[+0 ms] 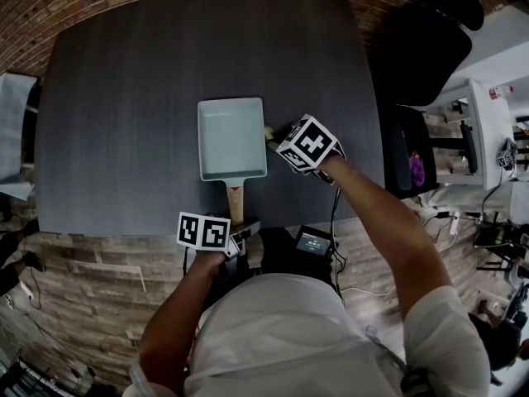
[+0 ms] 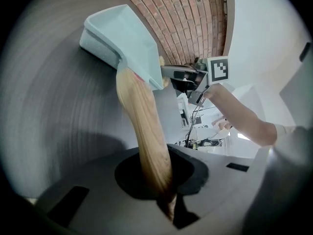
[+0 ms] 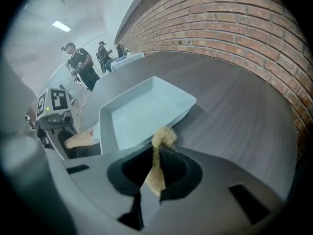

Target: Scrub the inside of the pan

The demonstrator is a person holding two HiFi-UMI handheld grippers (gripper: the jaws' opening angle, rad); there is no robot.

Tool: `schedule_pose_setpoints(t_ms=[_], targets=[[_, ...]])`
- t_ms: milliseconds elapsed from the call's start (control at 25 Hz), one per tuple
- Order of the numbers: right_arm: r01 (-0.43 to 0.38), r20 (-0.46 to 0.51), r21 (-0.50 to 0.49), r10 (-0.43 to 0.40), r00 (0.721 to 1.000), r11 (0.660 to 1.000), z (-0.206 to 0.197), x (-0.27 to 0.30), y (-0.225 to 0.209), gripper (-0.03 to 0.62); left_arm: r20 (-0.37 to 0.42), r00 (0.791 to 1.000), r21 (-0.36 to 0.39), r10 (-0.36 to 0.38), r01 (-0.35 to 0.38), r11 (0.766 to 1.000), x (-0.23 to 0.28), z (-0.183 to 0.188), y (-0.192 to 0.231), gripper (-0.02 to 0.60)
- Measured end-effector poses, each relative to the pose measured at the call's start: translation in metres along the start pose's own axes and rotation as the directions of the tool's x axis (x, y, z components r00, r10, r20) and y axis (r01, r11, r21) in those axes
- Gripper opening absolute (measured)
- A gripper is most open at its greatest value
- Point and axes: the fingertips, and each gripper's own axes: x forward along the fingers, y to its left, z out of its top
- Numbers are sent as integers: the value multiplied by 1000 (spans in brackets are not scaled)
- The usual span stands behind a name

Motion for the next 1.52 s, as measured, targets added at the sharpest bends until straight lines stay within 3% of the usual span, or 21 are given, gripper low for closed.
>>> schedule_pose_setpoints(t_ms=[960, 1320, 1520], targets=[[40, -42, -8, -40, 998, 999, -43, -5, 64, 44, -12, 1000, 14, -18, 19, 1000, 5, -1, -1, 35], [53, -86, -46, -57, 995, 998, -58, -9, 89, 44, 18, 999, 0, -30, 30, 1000, 2, 1, -1, 35], [22, -114, -121, -36, 993, 992, -64, -12, 110, 44, 39, 999, -5, -31, 32, 999, 0, 3, -1, 34]])
